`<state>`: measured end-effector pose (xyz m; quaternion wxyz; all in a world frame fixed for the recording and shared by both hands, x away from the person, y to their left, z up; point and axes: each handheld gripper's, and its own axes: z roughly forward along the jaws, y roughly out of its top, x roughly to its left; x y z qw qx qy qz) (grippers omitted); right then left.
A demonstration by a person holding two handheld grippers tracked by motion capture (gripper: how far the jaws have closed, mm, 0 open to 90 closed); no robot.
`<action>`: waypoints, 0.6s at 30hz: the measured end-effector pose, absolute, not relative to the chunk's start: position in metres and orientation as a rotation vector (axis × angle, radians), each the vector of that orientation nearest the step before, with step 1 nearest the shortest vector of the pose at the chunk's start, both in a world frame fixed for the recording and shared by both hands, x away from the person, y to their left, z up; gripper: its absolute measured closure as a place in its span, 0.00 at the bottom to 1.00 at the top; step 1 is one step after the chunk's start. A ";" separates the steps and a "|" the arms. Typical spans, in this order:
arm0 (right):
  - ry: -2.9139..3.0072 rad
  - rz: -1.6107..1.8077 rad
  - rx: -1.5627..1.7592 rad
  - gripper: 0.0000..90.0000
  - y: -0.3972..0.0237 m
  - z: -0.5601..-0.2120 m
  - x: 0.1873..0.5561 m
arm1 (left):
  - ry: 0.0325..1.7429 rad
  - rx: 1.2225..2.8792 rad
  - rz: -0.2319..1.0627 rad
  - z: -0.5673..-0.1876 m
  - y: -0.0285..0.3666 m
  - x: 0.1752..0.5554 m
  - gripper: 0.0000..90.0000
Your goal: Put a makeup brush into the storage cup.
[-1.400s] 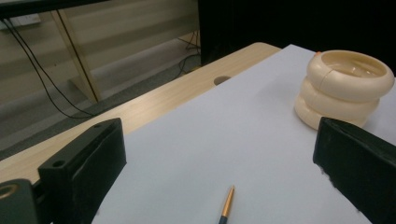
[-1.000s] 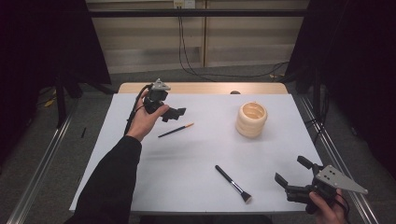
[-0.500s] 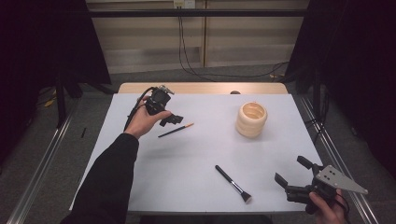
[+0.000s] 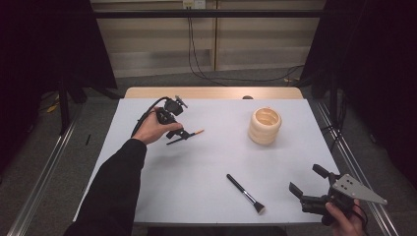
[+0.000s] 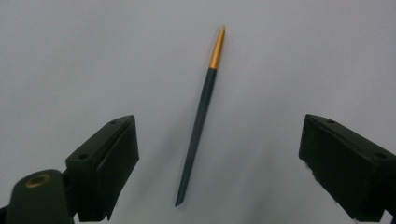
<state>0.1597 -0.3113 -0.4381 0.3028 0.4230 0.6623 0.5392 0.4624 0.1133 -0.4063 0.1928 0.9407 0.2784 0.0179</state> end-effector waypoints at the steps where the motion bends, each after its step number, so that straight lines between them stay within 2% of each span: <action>1: 1.757 1.430 1.121 0.00 -0.311 -0.438 0.160 | 0.753 2.660 0.020 -0.409 0.113 0.464 0.13; 3: 1.757 1.429 1.119 0.00 -0.311 -0.438 0.160 | 0.785 2.646 0.018 -0.412 0.111 0.463 0.14; 5: 1.757 1.429 1.120 0.00 -0.311 -0.438 0.160 | 0.742 2.676 0.008 -0.415 0.111 0.464 0.16; 6: 1.757 1.429 1.118 0.00 -0.311 -0.438 0.160 | 0.733 2.684 0.003 -0.415 0.111 0.465 0.22; 8: 1.758 1.429 1.118 0.00 -0.311 -0.438 0.160 | 0.735 2.689 0.005 -0.417 0.111 0.465 0.26; 11: 1.759 1.430 1.119 0.00 -0.311 -0.438 0.160 | 0.720 2.702 -0.002 -0.420 0.111 0.466 0.37; 16: 1.758 1.431 1.119 0.00 -0.311 -0.438 0.160 | 0.704 2.729 0.005 -0.425 0.110 0.471 0.45; 18: 1.758 1.433 1.119 0.00 -0.311 -0.438 0.159 | 0.732 2.721 0.013 -0.429 0.110 0.472 0.51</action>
